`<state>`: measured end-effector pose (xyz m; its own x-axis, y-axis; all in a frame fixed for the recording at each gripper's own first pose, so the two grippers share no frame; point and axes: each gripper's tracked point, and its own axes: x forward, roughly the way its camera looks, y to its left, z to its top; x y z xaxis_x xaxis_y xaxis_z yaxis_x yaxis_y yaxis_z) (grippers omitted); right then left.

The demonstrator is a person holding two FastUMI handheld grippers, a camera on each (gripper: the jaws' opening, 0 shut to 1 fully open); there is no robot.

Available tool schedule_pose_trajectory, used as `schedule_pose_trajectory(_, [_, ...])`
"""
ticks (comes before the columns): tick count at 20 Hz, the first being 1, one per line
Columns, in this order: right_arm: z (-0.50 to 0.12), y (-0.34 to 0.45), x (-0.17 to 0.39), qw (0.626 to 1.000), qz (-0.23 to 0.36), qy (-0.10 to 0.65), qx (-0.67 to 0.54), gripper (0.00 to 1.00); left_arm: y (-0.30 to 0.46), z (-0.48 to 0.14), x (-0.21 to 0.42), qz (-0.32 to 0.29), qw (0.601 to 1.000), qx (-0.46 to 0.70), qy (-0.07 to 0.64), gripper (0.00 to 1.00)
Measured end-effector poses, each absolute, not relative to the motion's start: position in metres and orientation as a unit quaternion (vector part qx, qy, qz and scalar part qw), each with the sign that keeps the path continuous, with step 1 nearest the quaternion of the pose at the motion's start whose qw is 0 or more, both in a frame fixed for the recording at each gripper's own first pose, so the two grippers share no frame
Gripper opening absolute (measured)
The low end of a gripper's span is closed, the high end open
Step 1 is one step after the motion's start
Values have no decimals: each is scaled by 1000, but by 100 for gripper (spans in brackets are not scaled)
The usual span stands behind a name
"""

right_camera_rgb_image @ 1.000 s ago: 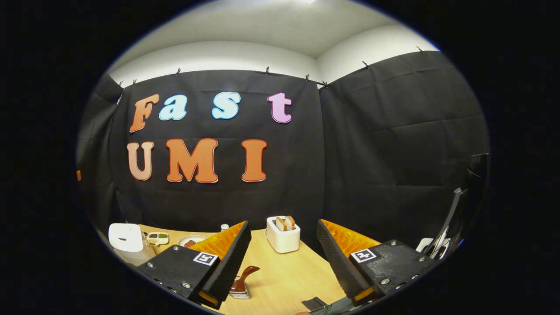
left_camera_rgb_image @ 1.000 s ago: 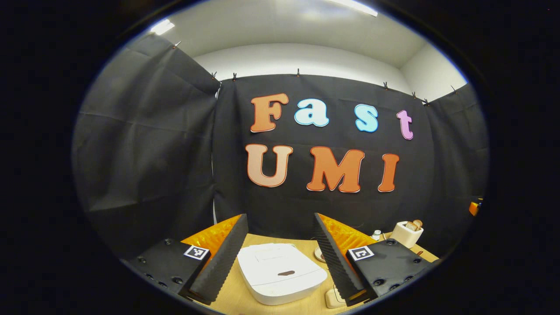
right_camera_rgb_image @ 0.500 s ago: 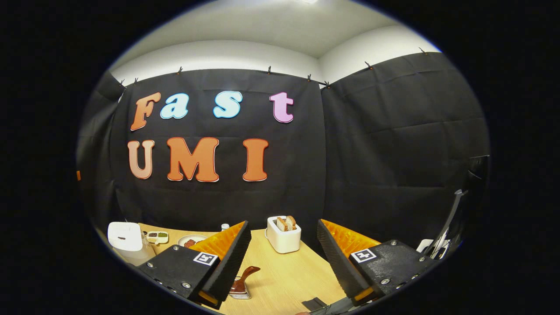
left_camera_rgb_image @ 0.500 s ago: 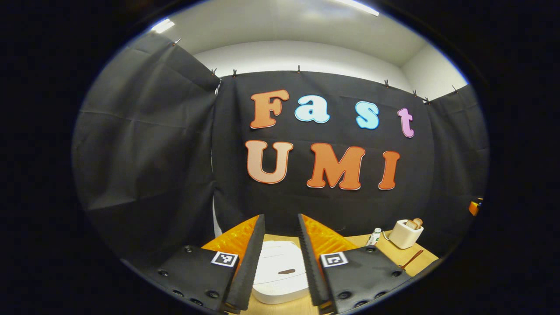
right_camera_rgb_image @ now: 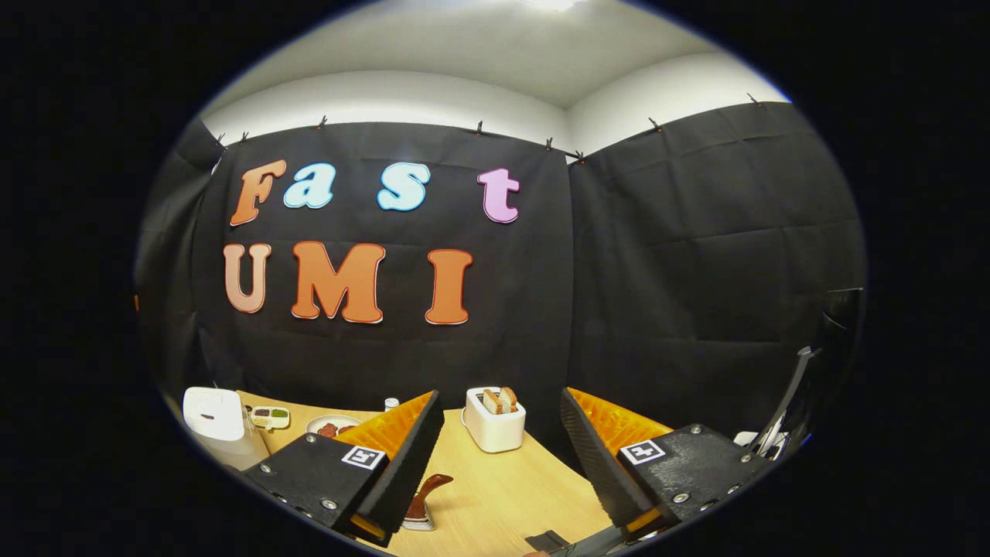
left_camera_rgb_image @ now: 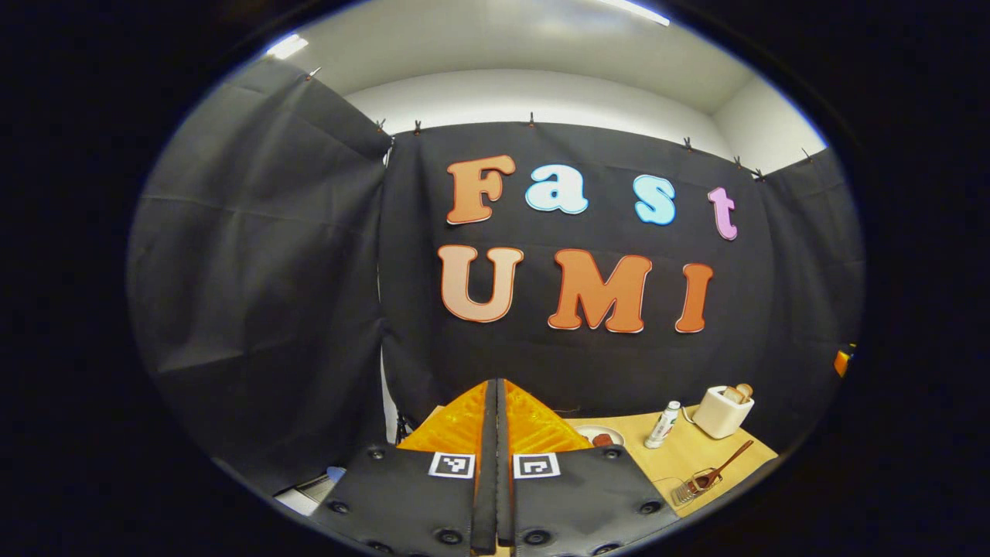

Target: Close the left gripper, press the button to open the rice cooker; take a wooden spoon from the chopstick holder with the right hand, scoop a spoonful of rice and pour it into the rice cooker, then put the wooden spoon back into the chopstick holder.

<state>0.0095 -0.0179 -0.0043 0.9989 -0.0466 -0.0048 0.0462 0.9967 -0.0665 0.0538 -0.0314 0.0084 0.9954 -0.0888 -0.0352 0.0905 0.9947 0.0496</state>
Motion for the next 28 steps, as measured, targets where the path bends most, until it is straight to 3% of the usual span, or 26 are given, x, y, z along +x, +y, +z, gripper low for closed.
schedule_pose_trajectory(10, [-11, -9, 18, 999, -16, 14, -30, 95, -38, -27, 92, -73, 993, 7, 93, 4])
schedule_pose_trajectory(28, [-25, -27, 20, 997, -43, 36, -52, 95, -74, -213, 154, -116, 946, 11, 303, 5])
